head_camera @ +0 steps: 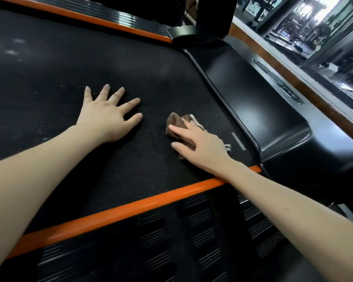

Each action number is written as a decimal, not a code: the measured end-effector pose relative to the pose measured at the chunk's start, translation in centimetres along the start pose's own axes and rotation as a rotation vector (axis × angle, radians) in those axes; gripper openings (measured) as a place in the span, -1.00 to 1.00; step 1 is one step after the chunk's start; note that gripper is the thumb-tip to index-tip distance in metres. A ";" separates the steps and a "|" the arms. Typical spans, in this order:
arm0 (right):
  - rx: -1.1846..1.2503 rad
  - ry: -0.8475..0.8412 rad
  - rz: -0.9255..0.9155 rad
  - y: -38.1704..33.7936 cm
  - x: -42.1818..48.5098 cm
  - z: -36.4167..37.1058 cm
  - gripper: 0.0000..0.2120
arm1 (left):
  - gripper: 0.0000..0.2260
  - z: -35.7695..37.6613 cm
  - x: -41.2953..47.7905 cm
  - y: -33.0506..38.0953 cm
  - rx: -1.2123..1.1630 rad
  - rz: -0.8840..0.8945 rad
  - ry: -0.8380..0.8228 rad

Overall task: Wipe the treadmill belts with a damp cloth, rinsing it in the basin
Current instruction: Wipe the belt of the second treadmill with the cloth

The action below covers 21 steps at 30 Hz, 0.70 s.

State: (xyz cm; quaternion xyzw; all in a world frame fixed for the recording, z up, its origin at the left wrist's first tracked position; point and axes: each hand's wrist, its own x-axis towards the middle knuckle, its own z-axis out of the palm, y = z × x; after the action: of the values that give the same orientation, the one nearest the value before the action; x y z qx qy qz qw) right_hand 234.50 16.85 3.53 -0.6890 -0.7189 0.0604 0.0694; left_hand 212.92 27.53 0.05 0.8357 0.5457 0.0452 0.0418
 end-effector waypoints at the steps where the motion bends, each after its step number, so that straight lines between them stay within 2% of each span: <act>1: -0.016 0.001 -0.017 0.5 0.3 -0.1 -0.59 | -0.42 0.0 0.0 0.0 -0.003 0.001 -0.003; 3: -0.052 0.010 -0.010 2.8 1.4 -0.4 -0.60 | -0.41 -0.2 0.0 0.0 -0.003 0.001 -0.005; 6: -0.089 0.095 0.229 7.9 2.6 -1.6 -0.61 | -0.38 0.0 -0.1 0.1 0.001 0.001 -0.003; 8: -0.097 0.119 0.321 9.8 2.5 -2.0 -0.62 | -0.35 0.2 -0.1 0.1 0.003 -0.001 0.009; 14: -0.056 0.016 0.307 10.1 0.2 -2.1 -0.59 | -0.26 -0.3 -0.1 0.2 -0.009 -0.010 -0.016; 18: -0.035 0.222 0.253 9.7 1.2 -0.7 -0.63 | -0.27 -0.9 0.4 0.6 -0.012 -0.032 -0.040; 21: 0.004 0.258 0.189 9.9 2.4 -0.5 -0.57 | -0.40 -1.2 3.0 0.9 0.024 -0.023 -0.053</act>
State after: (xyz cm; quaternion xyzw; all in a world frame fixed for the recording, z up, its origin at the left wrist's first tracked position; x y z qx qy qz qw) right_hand 244.18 19.68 2.27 -0.7556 -0.6357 -0.0209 0.1565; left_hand 214.78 29.93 1.46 0.8307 0.5545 0.0159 0.0465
